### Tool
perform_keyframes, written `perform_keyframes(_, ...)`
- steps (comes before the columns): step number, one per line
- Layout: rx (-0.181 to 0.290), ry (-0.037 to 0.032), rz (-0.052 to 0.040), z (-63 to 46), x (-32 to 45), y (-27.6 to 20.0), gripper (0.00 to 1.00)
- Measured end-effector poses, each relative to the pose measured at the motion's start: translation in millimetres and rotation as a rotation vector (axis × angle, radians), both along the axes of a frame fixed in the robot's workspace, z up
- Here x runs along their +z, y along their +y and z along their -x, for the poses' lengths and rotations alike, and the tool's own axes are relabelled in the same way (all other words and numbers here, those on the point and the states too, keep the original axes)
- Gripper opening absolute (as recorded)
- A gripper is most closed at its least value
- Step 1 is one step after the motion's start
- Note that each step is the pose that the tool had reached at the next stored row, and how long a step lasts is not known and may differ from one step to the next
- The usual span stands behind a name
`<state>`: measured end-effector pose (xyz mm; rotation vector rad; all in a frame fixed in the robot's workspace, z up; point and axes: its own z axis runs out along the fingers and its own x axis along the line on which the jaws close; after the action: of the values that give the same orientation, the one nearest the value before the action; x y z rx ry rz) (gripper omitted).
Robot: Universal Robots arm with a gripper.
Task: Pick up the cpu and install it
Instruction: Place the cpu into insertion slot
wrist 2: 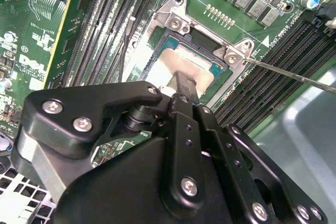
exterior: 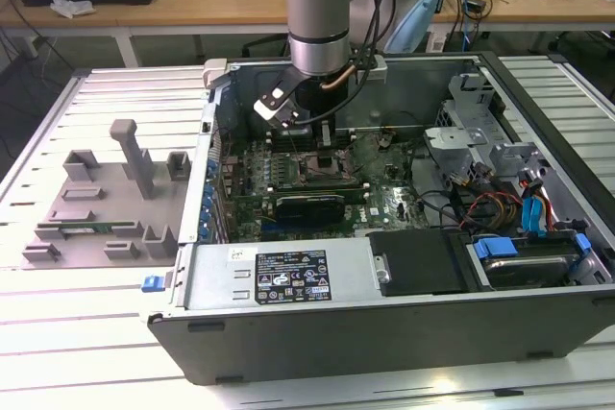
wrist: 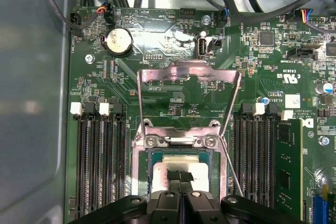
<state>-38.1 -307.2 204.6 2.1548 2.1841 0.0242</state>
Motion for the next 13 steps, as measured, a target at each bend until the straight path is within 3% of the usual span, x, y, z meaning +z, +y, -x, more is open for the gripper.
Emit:
perform_keyframes(10,0.000,-0.0002,-0.0002,-0.1,-1.1,0.1,0.11)
perform_keyframes(13,0.000,-0.0004,-0.0004,-0.1,2.2,0.1,0.11)
